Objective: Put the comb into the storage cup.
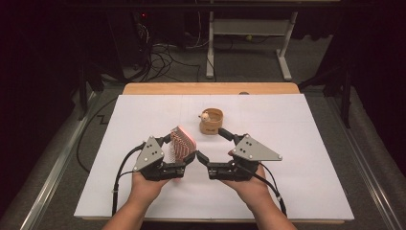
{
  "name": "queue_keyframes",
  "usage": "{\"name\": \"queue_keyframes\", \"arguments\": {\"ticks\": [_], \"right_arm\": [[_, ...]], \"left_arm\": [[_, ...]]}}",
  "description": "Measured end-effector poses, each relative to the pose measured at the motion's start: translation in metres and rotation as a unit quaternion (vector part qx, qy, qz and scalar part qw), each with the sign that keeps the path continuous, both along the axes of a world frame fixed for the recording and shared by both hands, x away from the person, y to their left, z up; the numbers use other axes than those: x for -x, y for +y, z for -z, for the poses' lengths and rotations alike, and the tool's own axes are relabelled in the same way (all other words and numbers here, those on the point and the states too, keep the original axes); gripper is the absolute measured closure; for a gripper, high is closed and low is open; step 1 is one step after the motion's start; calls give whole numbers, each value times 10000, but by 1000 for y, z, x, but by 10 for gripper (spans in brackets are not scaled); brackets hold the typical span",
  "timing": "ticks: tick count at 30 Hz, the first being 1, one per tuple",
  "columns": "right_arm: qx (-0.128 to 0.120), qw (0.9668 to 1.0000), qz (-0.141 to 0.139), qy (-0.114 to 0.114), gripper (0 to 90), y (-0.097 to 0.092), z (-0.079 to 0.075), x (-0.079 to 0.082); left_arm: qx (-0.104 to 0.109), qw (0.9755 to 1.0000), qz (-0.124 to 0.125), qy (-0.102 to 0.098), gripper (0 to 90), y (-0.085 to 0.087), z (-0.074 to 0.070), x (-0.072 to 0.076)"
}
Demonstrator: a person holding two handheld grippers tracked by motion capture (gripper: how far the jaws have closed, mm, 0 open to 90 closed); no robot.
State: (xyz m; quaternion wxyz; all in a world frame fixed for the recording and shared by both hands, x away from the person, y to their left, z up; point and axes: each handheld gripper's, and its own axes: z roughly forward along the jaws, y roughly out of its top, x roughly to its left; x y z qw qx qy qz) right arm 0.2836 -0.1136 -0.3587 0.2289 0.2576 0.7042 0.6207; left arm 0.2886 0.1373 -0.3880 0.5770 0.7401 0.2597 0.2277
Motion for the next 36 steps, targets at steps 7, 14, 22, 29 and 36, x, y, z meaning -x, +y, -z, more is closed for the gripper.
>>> {"name": "queue_keyframes", "arguments": {"ticks": [7,14,22,29,36], "right_arm": [[-82,9999,-75,29,150,5,-3,0],[-136,9997,-162,104,162,9,-6,1],[-169,9995,-243,99,200,14,-14,1],[-220,9992,-303,156,225,20,-17,0],[-216,9990,-334,199,252,25,-16,-4]], "left_arm": [[-11,10000,10,11,201,-1,0,0],[-66,10000,25,-18,201,-2,-3,-2],[-108,9999,8,-35,201,-4,-8,-3],[-146,9998,42,-89,201,-9,-12,-3],[-153,9998,96,-89,201,-19,-11,-3]]}}
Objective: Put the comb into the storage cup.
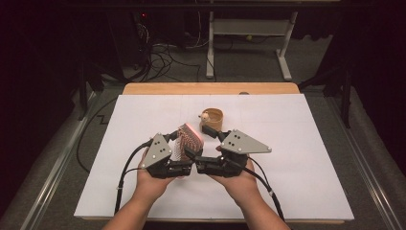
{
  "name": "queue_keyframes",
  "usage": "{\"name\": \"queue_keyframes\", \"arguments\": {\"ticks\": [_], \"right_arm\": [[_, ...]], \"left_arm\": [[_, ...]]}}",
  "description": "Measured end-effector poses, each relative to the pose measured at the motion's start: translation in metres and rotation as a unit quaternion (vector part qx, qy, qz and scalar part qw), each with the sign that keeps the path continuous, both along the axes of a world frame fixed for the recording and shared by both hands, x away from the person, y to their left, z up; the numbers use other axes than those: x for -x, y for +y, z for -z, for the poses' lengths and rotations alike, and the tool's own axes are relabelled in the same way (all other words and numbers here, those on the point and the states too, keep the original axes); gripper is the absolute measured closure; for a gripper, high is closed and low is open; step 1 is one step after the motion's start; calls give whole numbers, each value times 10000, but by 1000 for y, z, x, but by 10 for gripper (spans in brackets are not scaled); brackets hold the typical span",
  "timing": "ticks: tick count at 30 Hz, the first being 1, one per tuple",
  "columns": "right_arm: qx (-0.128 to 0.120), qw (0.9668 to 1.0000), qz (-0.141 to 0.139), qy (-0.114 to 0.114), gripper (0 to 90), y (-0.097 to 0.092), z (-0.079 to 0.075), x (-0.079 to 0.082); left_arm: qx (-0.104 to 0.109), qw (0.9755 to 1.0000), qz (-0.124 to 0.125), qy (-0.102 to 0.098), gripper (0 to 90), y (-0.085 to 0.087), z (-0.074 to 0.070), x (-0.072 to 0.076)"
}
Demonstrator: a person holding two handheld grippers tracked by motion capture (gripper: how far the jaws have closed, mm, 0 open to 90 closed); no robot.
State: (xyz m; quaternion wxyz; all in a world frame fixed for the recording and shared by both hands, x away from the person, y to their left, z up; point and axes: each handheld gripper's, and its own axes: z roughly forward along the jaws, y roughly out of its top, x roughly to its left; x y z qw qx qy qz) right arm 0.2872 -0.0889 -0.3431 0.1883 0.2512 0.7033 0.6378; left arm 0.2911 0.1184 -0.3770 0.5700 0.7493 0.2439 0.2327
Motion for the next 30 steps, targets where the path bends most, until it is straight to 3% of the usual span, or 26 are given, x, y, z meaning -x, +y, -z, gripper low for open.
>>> {"name": "queue_keyframes", "arguments": {"ticks": [16,30], "right_arm": [[53,9997,119,188,404,2,4,-7],[86,9996,215,150,547,2,2,-7]], "left_arm": [[-19,10000,-37,12,201,-10,3,2],[0,10000,-87,31,200,-10,3,1]]}}
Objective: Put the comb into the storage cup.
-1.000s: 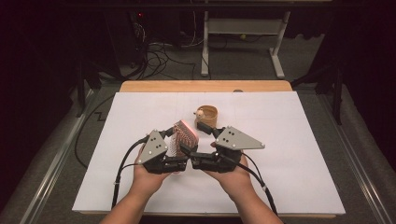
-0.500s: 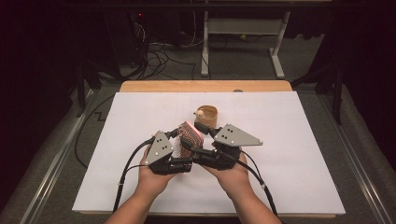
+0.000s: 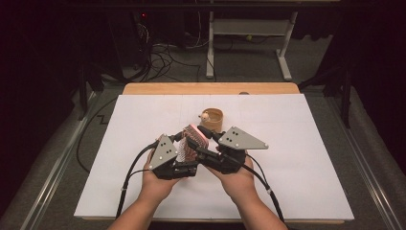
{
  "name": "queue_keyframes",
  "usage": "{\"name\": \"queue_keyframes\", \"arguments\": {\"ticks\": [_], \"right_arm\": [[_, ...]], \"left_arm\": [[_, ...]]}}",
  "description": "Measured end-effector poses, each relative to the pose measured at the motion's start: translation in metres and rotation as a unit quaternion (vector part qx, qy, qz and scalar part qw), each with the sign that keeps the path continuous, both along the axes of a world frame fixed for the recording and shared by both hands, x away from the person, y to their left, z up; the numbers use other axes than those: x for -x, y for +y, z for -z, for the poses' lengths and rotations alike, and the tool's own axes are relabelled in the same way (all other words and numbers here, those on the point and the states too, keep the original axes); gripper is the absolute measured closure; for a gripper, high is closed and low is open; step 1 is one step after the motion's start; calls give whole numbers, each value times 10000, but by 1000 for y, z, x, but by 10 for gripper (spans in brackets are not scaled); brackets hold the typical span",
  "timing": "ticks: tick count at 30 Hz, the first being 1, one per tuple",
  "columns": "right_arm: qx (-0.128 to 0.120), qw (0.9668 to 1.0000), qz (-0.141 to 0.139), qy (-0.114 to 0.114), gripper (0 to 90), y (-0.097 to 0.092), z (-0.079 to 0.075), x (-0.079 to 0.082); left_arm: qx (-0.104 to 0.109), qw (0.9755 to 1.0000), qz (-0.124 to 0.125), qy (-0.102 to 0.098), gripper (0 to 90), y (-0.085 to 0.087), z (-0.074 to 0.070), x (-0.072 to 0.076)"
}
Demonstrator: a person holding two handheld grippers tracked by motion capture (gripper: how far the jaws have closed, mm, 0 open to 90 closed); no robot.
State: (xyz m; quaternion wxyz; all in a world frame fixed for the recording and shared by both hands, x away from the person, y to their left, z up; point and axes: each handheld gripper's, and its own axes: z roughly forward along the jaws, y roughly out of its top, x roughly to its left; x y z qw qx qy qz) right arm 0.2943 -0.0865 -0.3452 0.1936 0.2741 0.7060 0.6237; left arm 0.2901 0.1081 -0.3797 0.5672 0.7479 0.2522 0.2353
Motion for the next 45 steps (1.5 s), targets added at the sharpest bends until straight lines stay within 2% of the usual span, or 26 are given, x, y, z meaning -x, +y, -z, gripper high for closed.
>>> {"name": "queue_keyframes", "arguments": {"ticks": [6,18,25,40,45], "right_arm": [[10,10000,-45,-39,614,1,0,2],[41,9999,15,-118,642,0,-2,4],[107,9999,90,-79,649,0,-3,5],[205,9993,207,-217,670,3,-2,7],[217,9993,214,-202,677,3,-3,6]], "left_arm": [[18,10000,10,5,200,-1,0,0],[-18,10000,-50,-20,199,-1,-1,0],[-12,10000,19,67,197,-2,0,-1],[22,9998,69,168,193,-1,4,-3],[34,9998,73,179,191,0,5,-3]]}}
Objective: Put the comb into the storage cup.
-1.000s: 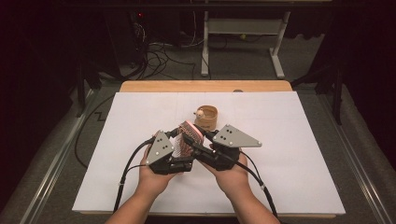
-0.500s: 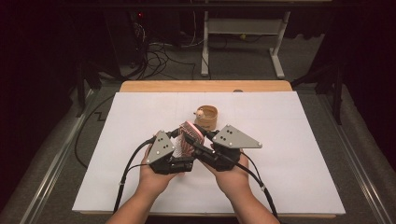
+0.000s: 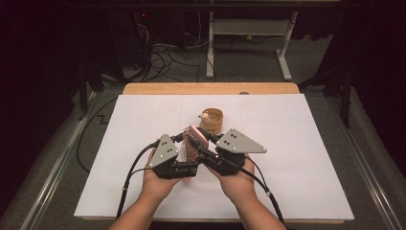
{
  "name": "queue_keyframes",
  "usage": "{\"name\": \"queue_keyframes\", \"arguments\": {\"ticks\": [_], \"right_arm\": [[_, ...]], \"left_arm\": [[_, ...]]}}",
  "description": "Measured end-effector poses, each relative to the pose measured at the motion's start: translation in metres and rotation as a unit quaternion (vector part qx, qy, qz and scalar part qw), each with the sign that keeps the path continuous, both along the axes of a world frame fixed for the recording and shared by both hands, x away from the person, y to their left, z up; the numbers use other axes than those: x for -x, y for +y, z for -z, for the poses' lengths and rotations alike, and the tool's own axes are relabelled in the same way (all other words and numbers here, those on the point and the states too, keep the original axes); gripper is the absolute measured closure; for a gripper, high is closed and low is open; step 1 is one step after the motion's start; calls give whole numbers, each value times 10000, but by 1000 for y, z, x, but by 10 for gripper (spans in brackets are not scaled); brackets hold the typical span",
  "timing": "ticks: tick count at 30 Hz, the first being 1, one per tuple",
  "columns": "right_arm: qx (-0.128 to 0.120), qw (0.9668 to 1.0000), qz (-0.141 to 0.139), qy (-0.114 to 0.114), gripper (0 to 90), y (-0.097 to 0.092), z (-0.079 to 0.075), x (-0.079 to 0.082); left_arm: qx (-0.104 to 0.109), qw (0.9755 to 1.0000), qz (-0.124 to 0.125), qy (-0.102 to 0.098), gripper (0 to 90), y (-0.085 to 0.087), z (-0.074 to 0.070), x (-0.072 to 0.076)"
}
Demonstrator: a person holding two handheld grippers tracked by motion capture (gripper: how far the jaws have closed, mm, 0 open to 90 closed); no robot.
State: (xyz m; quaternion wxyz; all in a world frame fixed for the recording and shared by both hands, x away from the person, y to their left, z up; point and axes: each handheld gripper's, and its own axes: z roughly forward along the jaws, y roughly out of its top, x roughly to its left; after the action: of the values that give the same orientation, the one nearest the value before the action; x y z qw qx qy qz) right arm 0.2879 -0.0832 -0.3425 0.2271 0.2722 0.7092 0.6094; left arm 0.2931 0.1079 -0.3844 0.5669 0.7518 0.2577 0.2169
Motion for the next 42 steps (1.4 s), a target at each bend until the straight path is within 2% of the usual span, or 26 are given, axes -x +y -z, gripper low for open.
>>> {"name": "queue_keyframes", "arguments": {"ticks": [42], "right_arm": [[7,10000,50,-31,730,-5,-6,-2]], "left_arm": [[75,9999,99,83,183,-1,-2,0]]}}
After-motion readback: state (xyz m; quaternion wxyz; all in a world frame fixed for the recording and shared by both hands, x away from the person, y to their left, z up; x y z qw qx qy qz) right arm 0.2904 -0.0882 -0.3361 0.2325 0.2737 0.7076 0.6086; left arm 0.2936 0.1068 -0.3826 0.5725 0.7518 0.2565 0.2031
